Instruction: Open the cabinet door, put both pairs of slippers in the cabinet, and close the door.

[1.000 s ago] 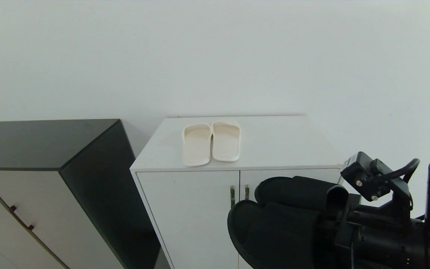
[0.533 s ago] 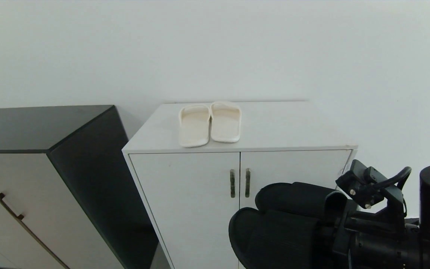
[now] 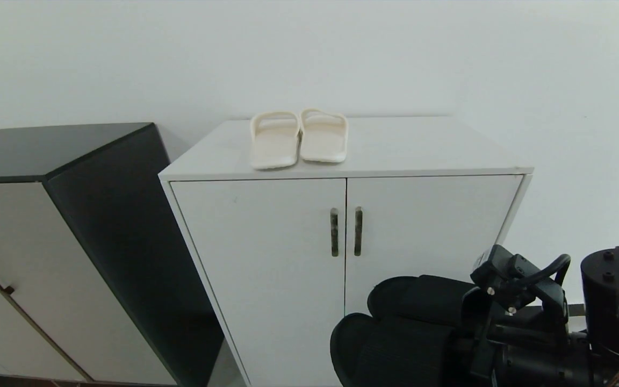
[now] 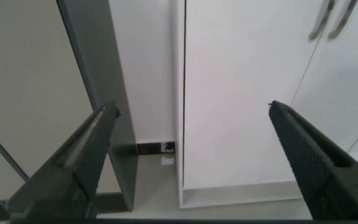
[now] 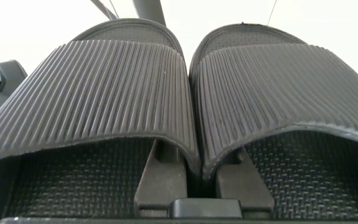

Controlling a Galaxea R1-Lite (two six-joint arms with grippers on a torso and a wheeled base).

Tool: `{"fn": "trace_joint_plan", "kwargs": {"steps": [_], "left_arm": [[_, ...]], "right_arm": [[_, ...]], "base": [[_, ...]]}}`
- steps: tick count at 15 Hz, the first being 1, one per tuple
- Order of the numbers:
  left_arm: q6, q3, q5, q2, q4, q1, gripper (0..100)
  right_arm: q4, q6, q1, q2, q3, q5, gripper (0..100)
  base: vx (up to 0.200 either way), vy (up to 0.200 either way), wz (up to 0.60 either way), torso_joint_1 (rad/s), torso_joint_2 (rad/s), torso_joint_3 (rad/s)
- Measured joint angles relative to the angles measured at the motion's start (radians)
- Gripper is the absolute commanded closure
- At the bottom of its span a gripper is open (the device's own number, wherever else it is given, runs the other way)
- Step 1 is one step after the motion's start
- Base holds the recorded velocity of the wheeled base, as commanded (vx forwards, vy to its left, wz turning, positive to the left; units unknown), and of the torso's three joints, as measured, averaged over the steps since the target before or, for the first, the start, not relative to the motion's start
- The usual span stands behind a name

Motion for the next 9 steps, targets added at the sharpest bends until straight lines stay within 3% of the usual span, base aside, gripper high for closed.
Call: {"fn": "trace_joint_plan", "kwargs": {"steps": [6,9], "left_arm": [[0.010,0.000,-0.007,0.000,0.001,0.000,0],[0.004,-0.020,0.030,0.000,-0.037,0.000,0]], "right_arm": [[-0.030,0.000,-0.001,0.009,0.003,-0.001,100],[-0.031,0.000,-0.001,0.012,0.013,-0.001,100]], "base": [[0.000,0.000,0.00,-0.115,0.46,0.345],[0.000,0.000,0.00,-0.051,0.45,0.386]]}}
